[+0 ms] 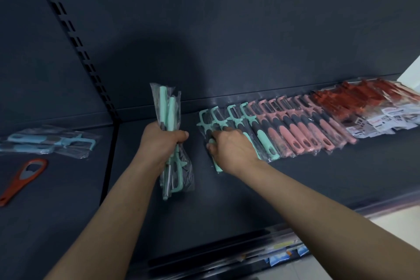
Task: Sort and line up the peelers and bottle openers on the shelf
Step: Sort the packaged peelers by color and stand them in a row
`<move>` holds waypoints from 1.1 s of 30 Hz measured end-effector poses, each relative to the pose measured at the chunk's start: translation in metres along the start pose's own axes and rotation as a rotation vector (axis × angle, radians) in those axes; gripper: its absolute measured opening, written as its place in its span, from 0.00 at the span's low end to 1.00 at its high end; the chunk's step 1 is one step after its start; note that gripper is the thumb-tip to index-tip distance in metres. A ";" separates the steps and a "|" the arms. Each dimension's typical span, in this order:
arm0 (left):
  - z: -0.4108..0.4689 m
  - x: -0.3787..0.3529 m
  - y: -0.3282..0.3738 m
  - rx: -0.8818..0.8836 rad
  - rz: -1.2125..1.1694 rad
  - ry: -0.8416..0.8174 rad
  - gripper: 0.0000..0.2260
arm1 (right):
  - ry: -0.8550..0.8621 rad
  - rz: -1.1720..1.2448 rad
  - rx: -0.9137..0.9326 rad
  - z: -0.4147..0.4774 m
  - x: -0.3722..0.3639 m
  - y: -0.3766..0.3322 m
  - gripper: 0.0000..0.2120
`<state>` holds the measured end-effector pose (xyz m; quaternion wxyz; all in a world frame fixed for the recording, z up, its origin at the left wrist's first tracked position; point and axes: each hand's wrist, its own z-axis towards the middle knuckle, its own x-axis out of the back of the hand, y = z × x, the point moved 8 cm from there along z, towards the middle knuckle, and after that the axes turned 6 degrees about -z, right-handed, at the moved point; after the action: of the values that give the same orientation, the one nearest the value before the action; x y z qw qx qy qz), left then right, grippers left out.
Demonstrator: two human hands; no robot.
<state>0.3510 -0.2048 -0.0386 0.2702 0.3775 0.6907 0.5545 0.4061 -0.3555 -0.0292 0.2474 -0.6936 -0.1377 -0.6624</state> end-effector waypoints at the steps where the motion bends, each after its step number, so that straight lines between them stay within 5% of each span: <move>1: 0.000 -0.001 0.000 0.000 0.002 -0.004 0.07 | -0.004 -0.013 0.005 0.000 -0.001 0.000 0.15; 21: -0.009 -0.016 -0.014 0.234 -0.123 -0.093 0.06 | 0.209 0.021 0.047 0.002 0.006 0.007 0.14; 23: -0.009 -0.019 -0.016 0.261 -0.168 -0.125 0.08 | 0.274 0.239 0.078 0.000 0.015 0.004 0.12; 27: -0.010 -0.026 -0.012 0.239 -0.267 -0.242 0.11 | 0.038 0.849 0.019 0.005 0.007 -0.009 0.09; 30: -0.012 -0.027 -0.008 0.204 -0.274 -0.297 0.12 | -0.065 0.951 -0.050 0.008 0.000 -0.012 0.14; 33: -0.017 -0.026 -0.005 0.195 -0.249 -0.336 0.11 | -0.108 1.165 -0.074 0.009 0.002 -0.014 0.03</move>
<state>0.3516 -0.2362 -0.0405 0.4099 0.4008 0.7275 0.3771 0.4070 -0.3390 -0.0246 0.5389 -0.6961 0.2768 -0.3853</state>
